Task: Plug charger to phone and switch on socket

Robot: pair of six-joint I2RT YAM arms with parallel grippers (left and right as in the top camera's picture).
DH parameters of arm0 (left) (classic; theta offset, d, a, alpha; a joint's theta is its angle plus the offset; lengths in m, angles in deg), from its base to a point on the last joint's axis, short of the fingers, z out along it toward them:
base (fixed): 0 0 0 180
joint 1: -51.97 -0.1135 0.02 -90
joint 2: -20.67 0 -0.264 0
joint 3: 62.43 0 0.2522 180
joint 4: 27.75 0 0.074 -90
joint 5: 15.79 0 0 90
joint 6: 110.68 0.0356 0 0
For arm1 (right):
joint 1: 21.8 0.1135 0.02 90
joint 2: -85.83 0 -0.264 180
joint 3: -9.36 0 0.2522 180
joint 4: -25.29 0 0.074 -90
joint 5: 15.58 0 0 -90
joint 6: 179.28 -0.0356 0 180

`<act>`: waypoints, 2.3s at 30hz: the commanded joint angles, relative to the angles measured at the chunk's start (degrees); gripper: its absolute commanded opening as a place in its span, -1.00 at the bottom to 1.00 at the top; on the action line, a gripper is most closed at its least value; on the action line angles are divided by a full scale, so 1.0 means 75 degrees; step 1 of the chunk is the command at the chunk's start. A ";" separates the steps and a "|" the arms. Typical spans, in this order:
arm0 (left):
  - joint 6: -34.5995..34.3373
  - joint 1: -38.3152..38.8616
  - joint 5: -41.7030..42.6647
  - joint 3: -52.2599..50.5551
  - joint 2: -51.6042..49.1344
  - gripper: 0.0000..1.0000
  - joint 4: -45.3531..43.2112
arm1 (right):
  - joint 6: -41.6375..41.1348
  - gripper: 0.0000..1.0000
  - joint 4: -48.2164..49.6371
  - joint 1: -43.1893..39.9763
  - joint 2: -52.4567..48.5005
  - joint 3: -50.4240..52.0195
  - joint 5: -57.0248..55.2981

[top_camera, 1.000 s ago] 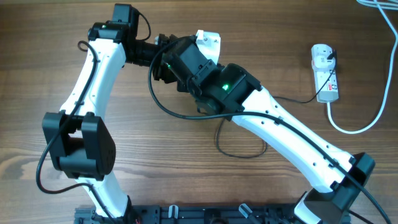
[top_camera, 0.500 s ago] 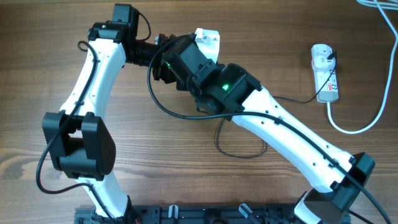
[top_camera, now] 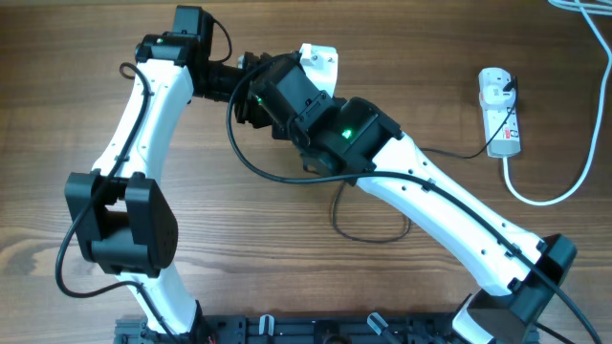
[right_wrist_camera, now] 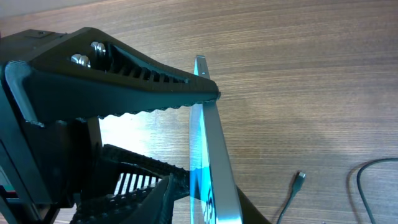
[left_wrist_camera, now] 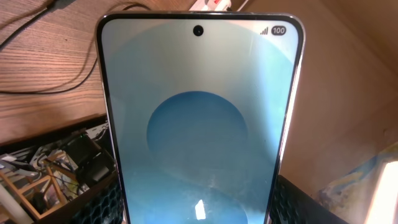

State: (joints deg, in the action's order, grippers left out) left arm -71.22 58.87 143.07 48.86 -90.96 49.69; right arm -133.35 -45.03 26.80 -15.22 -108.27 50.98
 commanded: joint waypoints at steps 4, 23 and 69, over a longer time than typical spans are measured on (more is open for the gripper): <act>-0.0093 0.0003 0.0385 0.0009 0.0283 0.33 0.0006 | 0.0079 -0.56 -0.0041 0.0012 0.0047 -0.0122 -0.0184; -0.0096 0.0000 0.0385 0.0009 0.0283 0.39 0.0006 | 0.0073 -0.79 -0.0070 0.0012 0.0047 -0.0122 -0.0181; -0.0784 0.0003 0.1859 0.0009 0.0283 0.60 -0.0026 | -0.9952 -0.91 0.0009 0.0012 0.0545 -0.0085 -0.0458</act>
State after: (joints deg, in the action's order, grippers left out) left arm -76.55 58.87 152.21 48.86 -90.74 49.62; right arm -207.12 -45.55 26.78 -11.18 -108.27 47.48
